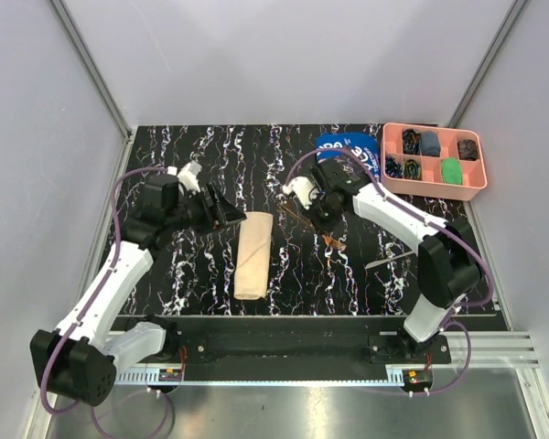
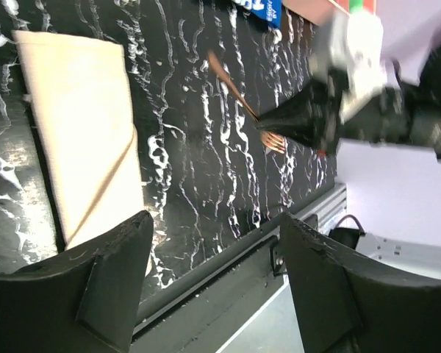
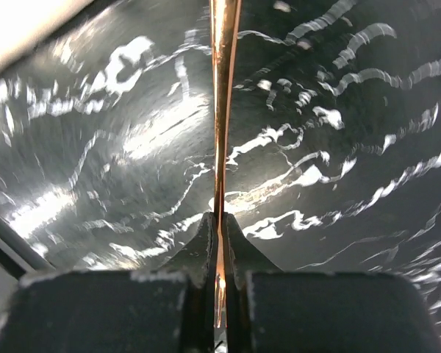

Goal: Fold the napkin into a case and place the utensils inside
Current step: Pass from the right arm to the left

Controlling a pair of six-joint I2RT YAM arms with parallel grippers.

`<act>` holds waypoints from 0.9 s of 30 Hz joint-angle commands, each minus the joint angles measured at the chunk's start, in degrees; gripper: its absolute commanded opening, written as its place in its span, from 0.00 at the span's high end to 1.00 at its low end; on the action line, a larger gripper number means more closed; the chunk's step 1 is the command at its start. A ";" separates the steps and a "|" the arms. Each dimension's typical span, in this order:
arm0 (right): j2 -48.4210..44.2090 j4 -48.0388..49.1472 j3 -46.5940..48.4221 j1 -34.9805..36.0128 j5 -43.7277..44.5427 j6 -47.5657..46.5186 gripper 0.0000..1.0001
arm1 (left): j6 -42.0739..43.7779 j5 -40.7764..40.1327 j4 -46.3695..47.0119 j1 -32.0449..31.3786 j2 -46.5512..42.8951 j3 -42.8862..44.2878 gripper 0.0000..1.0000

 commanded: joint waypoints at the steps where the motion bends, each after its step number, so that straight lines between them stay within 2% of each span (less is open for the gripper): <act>1: -5.74 -1.50 -0.32 5.60 -0.61 -20.10 1.00 | 1.60 10.42 2.63 1.99 5.90 -1.52 0.28; 4: -7.50 -1.76 -1.21 9.03 -0.69 -23.11 1.00 | 3.18 19.92 5.53 1.99 12.58 -0.21 0.28; 10: -10.67 -1.24 -3.32 15.01 -1.14 -25.04 1.00 | 4.42 29.10 8.35 1.47 20.08 1.03 0.30; 17: -10.41 -1.06 -4.29 17.13 2.12 -26.97 1.00 | 0.90 31.92 15.12 -4.68 21.40 -1.34 0.36; 27: -12.96 1.84 -5.61 17.57 1.51 -28.91 1.00 | 2.39 30.60 15.03 -8.81 22.19 -3.80 0.32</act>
